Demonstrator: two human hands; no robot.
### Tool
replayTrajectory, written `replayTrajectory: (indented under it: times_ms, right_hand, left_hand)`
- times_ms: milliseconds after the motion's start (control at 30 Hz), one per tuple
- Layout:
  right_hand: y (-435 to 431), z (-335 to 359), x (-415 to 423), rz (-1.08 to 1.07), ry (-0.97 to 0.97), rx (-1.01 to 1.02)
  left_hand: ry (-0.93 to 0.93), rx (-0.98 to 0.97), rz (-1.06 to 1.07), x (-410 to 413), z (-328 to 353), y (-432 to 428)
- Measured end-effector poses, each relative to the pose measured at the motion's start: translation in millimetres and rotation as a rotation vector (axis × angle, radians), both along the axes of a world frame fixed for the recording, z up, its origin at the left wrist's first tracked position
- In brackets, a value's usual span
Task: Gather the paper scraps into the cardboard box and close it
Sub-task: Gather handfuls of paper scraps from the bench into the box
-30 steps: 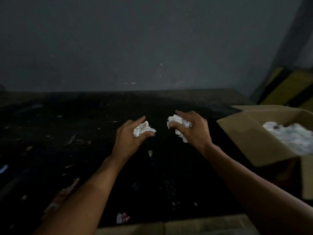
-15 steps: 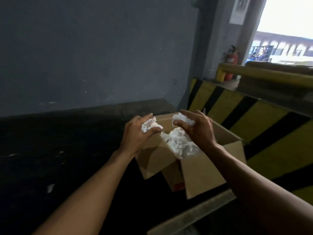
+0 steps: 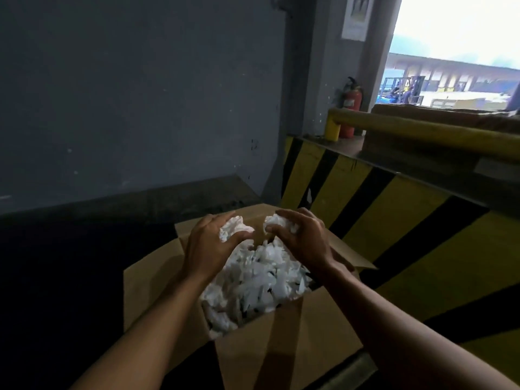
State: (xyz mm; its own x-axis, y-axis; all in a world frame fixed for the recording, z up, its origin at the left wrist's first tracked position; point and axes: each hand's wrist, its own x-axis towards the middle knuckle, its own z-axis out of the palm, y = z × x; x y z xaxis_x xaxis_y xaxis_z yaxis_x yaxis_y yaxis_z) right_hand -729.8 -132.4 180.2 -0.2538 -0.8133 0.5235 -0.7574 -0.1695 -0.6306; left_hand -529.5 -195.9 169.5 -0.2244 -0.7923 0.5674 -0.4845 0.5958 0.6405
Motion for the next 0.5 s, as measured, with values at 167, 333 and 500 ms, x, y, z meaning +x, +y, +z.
replayTrajectory:
  times_ms: [167,333,500]
  right_hand:
    - [-36.7,-18.6,-26.9,0.007,0.037,0.073]
    - [-72.4,-42.8,-55.8,0.069,0.03,0.142]
    - [-102.4,-56.1,-83.4,0.152,0.011,0.234]
  left_hand:
    - [-0.024,0.051,0.015,-40.2,-21.8,-40.7]
    - [-0.12,0.098,0.102,-68.6,-46.1,-70.1]
    - [-0.254,0.467,0.253,-87.8,-65.3,-98.0]
